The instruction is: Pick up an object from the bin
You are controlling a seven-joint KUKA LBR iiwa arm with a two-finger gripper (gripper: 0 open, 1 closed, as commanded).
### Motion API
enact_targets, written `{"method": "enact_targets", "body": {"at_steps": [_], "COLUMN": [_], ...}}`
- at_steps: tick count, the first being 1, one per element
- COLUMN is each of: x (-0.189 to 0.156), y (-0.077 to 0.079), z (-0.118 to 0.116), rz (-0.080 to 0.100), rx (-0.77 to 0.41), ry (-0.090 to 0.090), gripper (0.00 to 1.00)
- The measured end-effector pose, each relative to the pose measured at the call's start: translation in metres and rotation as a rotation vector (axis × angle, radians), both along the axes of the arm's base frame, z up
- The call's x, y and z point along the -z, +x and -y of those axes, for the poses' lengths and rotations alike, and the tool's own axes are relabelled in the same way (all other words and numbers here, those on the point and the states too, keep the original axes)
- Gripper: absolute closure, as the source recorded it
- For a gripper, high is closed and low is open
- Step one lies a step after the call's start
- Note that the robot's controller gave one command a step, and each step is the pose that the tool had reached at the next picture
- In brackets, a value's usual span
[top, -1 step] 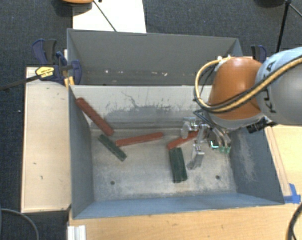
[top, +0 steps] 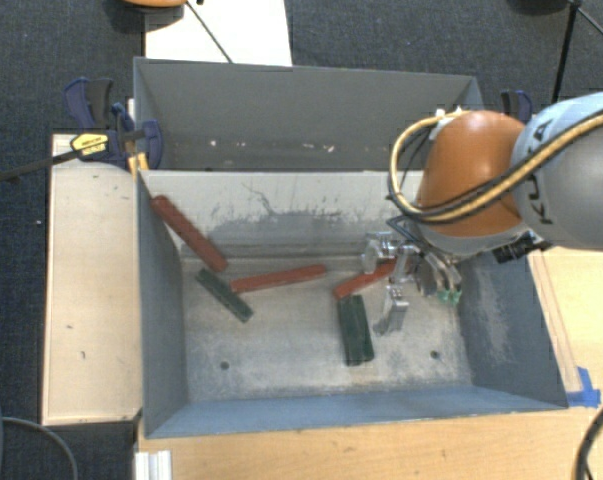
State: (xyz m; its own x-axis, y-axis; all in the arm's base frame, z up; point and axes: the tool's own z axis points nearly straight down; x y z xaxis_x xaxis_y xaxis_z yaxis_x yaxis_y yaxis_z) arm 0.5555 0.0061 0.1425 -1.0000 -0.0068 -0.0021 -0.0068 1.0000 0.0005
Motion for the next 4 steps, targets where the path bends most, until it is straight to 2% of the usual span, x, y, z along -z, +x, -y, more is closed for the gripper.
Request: {"method": "enact_targets", "body": {"at_steps": [1, 2, 3, 4], "x": [0.054, 0.077, 0.071, 0.07], "y": [0.003, 0.019, 0.031, 0.0], "z": [0.01, 0.017, 0.007, -0.052], "rz": [0.006, -0.008, 0.003, 0.003], "rx": [-0.016, 0.093, -0.015, 0.315], "ry": [0.0, 0.002, -0.002, 0.003], "gripper": [0.0, 0.0, 0.0, 1.0]}}
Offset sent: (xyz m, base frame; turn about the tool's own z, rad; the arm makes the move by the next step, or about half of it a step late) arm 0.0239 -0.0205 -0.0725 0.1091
